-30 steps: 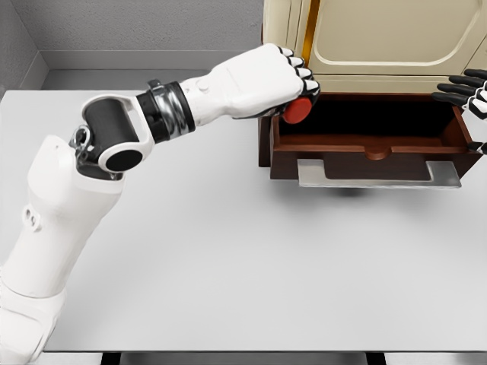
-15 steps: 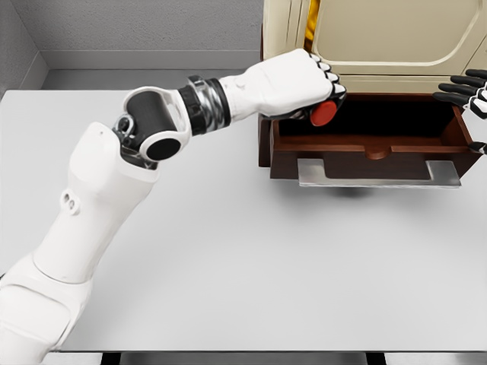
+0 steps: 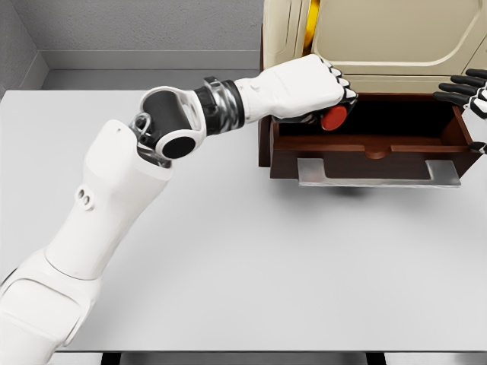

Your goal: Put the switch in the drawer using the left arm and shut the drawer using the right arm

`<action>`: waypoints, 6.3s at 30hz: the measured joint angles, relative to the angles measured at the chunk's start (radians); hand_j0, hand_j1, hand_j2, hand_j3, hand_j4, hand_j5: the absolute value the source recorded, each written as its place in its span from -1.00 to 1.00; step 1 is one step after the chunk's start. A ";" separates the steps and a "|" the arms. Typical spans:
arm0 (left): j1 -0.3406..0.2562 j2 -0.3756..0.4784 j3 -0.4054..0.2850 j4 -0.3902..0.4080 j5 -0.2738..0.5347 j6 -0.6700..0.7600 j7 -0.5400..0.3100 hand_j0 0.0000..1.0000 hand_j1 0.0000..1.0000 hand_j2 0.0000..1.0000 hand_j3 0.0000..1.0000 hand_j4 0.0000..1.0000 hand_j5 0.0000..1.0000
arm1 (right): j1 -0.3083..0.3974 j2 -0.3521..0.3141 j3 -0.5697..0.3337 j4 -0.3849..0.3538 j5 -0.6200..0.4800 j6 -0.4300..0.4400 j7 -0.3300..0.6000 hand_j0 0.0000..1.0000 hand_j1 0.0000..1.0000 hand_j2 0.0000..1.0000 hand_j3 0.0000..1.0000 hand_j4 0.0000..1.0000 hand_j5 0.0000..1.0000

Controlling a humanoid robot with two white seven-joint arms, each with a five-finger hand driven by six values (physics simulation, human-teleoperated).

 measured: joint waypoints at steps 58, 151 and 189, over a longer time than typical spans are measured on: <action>0.066 0.092 0.032 -0.147 0.028 0.004 0.000 0.64 0.64 0.64 0.64 0.64 0.64 | 0.017 0.002 -0.001 -0.004 -0.013 0.008 -0.019 1.00 1.00 1.00 1.00 1.00 1.00; 0.805 0.238 0.878 -0.131 0.566 -0.175 0.000 1.00 1.00 1.00 1.00 1.00 1.00 | 0.009 0.013 -0.085 0.054 -0.062 0.000 -0.001 0.75 0.75 0.75 0.75 0.75 0.75; 0.805 0.226 0.879 -0.129 0.566 -0.175 0.000 1.00 1.00 1.00 1.00 1.00 1.00 | 0.186 -0.044 -0.054 -0.076 0.012 -0.001 0.019 -0.29 -0.29 -0.29 -0.29 -0.29 -0.29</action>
